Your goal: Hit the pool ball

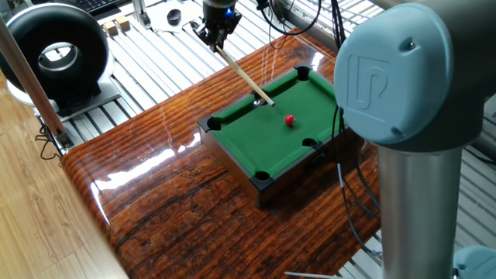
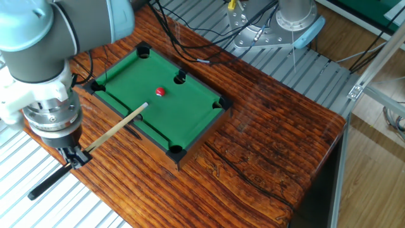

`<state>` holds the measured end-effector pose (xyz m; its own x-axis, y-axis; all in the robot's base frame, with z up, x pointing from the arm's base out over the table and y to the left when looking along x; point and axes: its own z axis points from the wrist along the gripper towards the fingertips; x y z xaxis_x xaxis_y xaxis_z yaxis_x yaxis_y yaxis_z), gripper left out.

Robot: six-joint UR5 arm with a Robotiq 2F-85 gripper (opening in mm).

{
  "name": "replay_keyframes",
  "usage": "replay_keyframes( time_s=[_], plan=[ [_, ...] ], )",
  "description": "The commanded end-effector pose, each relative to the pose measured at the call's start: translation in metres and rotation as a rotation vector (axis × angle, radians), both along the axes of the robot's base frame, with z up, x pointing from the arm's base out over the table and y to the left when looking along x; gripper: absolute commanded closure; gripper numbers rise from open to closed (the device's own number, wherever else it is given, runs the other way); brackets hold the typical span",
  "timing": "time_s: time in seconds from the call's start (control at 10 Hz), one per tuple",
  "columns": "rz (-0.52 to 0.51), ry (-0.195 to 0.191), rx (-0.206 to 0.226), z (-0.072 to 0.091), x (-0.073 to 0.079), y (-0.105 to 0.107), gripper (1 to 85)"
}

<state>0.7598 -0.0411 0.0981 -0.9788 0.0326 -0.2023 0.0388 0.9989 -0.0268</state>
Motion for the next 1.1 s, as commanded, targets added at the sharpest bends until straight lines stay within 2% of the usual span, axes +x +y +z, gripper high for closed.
replay_keyframes(
  time_s=[0.0,0.3,0.5,0.8,1.0],
  plan=[
    [0.01,-0.001,-0.004,-0.002,-0.004,0.002,84.7],
    [-0.003,0.009,-0.003,-0.008,-0.012,-0.004,84.7],
    [-0.028,0.016,0.029,-0.008,-0.015,0.003,84.7],
    [-0.018,0.013,0.01,-0.008,-0.015,-0.003,84.7],
    [-0.007,-0.002,-0.006,-0.004,-0.013,-0.005,84.7]
  ],
)
